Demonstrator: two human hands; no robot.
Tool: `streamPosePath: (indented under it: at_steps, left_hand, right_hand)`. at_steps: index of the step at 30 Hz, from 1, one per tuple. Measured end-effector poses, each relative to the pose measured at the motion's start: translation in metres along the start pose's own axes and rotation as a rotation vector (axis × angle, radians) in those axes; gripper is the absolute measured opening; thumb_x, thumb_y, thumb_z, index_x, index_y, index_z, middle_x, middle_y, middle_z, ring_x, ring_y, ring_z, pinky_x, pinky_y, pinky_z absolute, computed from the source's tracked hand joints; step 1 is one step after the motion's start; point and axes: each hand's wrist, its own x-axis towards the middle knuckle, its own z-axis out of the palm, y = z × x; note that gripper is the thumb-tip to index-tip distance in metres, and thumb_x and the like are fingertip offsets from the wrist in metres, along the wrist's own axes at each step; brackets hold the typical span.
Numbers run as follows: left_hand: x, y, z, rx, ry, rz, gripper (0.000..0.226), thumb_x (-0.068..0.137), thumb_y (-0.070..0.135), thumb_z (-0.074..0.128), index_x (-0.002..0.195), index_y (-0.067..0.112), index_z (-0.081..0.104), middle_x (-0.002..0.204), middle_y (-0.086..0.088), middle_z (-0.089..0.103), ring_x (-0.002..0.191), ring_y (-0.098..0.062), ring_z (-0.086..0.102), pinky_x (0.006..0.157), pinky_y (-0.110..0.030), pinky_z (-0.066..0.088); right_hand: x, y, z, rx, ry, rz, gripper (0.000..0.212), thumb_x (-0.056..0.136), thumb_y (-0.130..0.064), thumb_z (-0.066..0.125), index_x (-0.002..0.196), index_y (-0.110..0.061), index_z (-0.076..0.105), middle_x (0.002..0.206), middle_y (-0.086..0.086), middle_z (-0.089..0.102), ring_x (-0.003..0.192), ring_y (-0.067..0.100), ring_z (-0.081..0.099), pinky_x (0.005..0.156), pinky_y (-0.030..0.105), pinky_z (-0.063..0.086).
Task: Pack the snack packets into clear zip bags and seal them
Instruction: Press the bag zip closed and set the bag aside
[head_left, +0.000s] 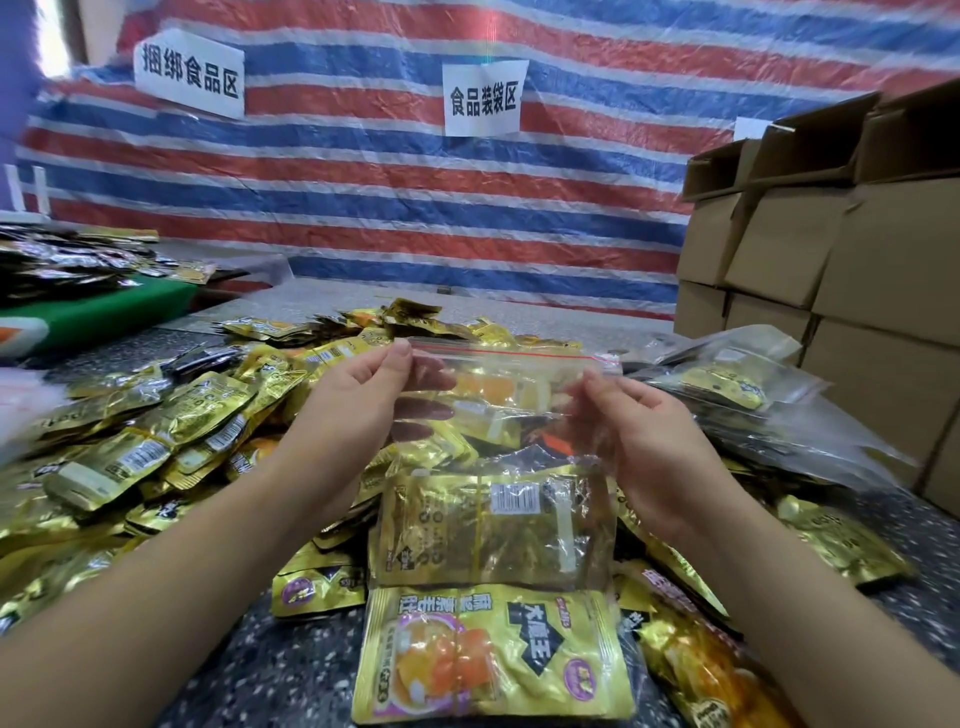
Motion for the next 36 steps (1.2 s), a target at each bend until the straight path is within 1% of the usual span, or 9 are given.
streamPosePath:
  at_steps: [5, 11, 14, 17, 21, 23, 26, 31, 36]
  left_hand:
    - [0.000, -0.001, 0.001, -0.021, 0.002, 0.013, 0.036, 0.105, 0.030, 0.039, 0.099, 0.012, 0.069, 0.089, -0.002, 0.076, 0.069, -0.013, 0.071, 0.061, -0.024, 0.057]
    - [-0.001, 0.001, 0.002, -0.038, 0.068, 0.052, 0.023, 0.102, 0.025, 0.047, 0.097, 0.012, 0.065, 0.084, -0.003, 0.077, 0.065, -0.015, 0.073, 0.053, -0.019, 0.055]
    - [-0.004, 0.002, 0.003, -0.044, 0.067, 0.051, 0.019, 0.101, 0.024, 0.049, 0.098, 0.010, 0.062, 0.083, -0.003, 0.077, 0.065, -0.017, 0.073, 0.050, -0.019, 0.053]
    - [-0.005, 0.003, 0.003, -0.019, 0.047, 0.049, 0.017, 0.099, 0.024, 0.054, 0.096, 0.012, 0.065, 0.084, -0.001, 0.076, 0.070, -0.018, 0.074, 0.055, -0.023, 0.052]
    - [-0.004, 0.005, -0.001, 0.021, 0.065, 0.065, 0.016, 0.097, 0.027, 0.056, 0.095, 0.016, 0.068, 0.083, 0.002, 0.076, 0.072, -0.014, 0.073, 0.059, -0.023, 0.049]
    - [-0.004, 0.006, -0.001, 0.044, 0.072, 0.078, 0.017, 0.098, 0.027, 0.056, 0.094, 0.017, 0.069, 0.081, 0.004, 0.076, 0.070, -0.012, 0.072, 0.056, -0.019, 0.049]
    - [-0.004, 0.005, -0.001, 0.068, 0.067, 0.090, 0.019, 0.099, 0.027, 0.054, 0.096, 0.018, 0.071, 0.082, 0.005, 0.075, 0.070, -0.010, 0.071, 0.055, -0.017, 0.049]
    - [-0.004, 0.004, -0.002, 0.160, 0.113, 0.167, 0.018, 0.098, 0.024, 0.056, 0.092, 0.017, 0.071, 0.077, 0.003, 0.072, 0.064, -0.006, 0.066, 0.056, -0.018, 0.050]
    - [-0.004, 0.003, -0.002, 0.215, 0.133, 0.222, 0.014, 0.096, 0.024, 0.060, 0.088, 0.021, 0.070, 0.078, 0.001, 0.070, 0.061, -0.005, 0.064, 0.057, -0.020, 0.052]
  right_hand:
    - [0.003, -0.001, 0.001, 0.119, 0.027, 0.075, 0.037, 0.102, -0.033, 0.045, 0.100, -0.007, 0.072, 0.084, 0.013, 0.072, 0.071, 0.023, 0.070, 0.082, 0.045, 0.058]
    - [-0.002, -0.008, -0.002, 0.167, 0.134, -0.029, 0.012, 0.096, -0.009, 0.057, 0.096, -0.007, 0.068, 0.079, 0.009, 0.073, 0.070, 0.022, 0.072, 0.065, 0.040, 0.062]
    - [-0.004, -0.011, -0.001, -0.065, 0.223, -0.193, 0.010, 0.098, -0.012, 0.058, 0.096, -0.015, 0.068, 0.080, -0.002, 0.074, 0.076, 0.013, 0.071, 0.062, 0.022, 0.056]
    - [-0.006, -0.024, 0.005, -0.504, 0.301, -0.508, 0.009, 0.096, -0.024, 0.063, 0.105, -0.024, 0.063, 0.098, -0.010, 0.067, 0.094, 0.005, 0.064, 0.083, 0.018, 0.050]
    - [0.003, -0.053, 0.043, -0.950, -0.023, -0.683, 0.035, 0.093, -0.034, 0.063, 0.125, -0.021, 0.059, 0.111, -0.014, 0.059, 0.101, -0.002, 0.053, 0.085, 0.002, 0.037]
    - [0.013, -0.063, 0.065, -1.138, -0.216, -0.528, 0.043, 0.094, -0.041, 0.061, 0.132, -0.022, 0.054, 0.115, -0.014, 0.056, 0.106, 0.002, 0.051, 0.086, 0.015, 0.041]
    - [0.026, -0.072, 0.085, -1.360, -0.394, -0.364, 0.031, 0.096, -0.045, 0.057, 0.109, -0.018, 0.065, 0.100, -0.007, 0.066, 0.090, 0.013, 0.060, 0.071, 0.029, 0.049]
    - [0.033, -0.073, 0.091, -1.267, -0.448, -0.314, 0.022, 0.096, -0.037, 0.058, 0.086, -0.020, 0.068, 0.078, -0.005, 0.066, 0.066, 0.008, 0.056, 0.055, 0.024, 0.042]
    - [0.032, -0.067, 0.093, -1.143, -0.409, -0.361, 0.020, 0.096, -0.032, 0.062, 0.077, -0.028, 0.064, 0.077, -0.005, 0.068, 0.071, 0.012, 0.063, 0.062, 0.029, 0.052]
